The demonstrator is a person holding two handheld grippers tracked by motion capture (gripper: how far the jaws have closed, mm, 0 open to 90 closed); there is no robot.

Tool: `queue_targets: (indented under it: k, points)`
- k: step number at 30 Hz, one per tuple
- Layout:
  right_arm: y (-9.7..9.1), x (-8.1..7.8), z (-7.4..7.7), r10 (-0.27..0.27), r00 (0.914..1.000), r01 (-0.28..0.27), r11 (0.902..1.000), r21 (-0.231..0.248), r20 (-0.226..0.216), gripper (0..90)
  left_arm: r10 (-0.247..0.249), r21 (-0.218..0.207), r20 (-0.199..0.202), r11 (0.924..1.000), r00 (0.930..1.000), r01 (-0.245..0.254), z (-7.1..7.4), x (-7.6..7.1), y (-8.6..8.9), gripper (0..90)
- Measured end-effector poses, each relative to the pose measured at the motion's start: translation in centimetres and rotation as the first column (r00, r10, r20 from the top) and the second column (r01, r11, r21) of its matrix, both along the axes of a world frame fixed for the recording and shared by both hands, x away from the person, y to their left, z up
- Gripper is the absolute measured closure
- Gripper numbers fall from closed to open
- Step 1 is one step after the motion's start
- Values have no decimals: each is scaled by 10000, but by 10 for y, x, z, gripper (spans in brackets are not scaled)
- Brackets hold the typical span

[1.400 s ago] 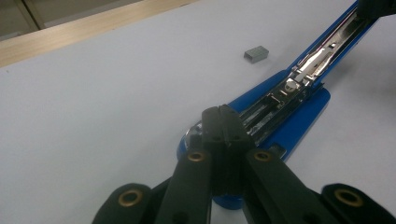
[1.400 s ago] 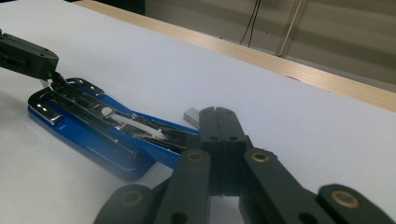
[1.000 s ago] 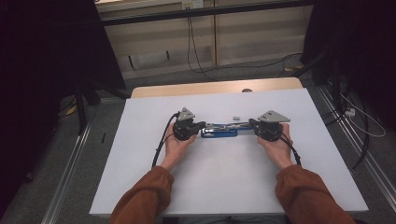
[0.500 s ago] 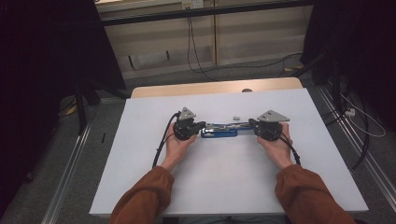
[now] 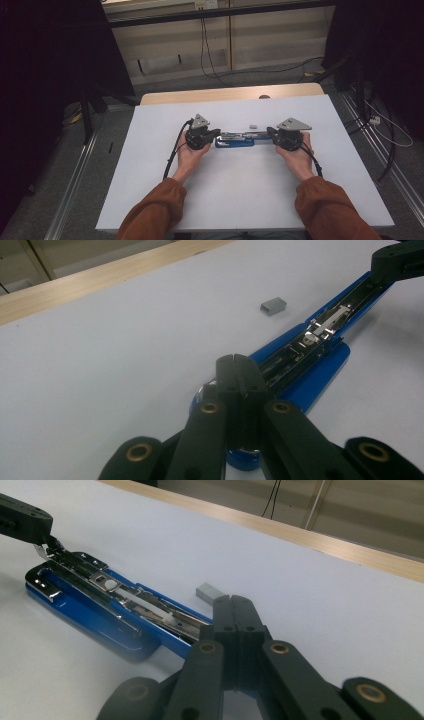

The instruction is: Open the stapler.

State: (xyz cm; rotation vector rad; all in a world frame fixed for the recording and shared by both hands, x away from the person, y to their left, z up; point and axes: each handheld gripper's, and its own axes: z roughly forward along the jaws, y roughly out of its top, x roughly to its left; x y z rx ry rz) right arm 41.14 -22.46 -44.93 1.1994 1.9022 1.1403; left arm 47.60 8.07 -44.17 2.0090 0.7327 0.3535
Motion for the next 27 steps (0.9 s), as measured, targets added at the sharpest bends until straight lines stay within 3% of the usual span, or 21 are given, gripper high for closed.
queue_targets:
  k: [5, 10, 13, 16, 20, 23, 27]
  points:
    - [-2, -1, 4, -30, 9999, 25, 9996, 286, 157, 862, -6, 110, 297, 9999, 9996, 2, 2, -3, -1, 829]
    - [-4, -1, 4, -4, 9999, -3, 9990, 449, 143, 813, -15, -71, 274, 10000, 9996, 17, 5, -4, -1, 759]
    - [-4, -1, 5, 84, 9999, -91, 9985, 541, 124, 790, 142, -35, 209, 9999, 9997, -141, 6, -5, -1, 634]
    - [-5, -1, 6, 68, 9999, -75, 9981, 618, 111, 724, 212, -156, 169, 9997, 9996, -209, 8, -6, 0, 559]
    - [-6, -2, 8, 150, 9999, -156, 9964, 827, 78, 612, 421, -275, 190, 9988, 9989, -415, 11, -6, 1, 393]
    - [-6, -1, 9, 346, 9994, -346, 9954, 894, 15, 599, 498, -174, 178, 9986, 9986, -495, 10, -7, 2, 326]
    - [-5, -1, 11, 482, 9987, -495, 9943, 947, 167, 434, 668, 0, 76, 9978, 9977, -668, 7, -5, 4, 241]
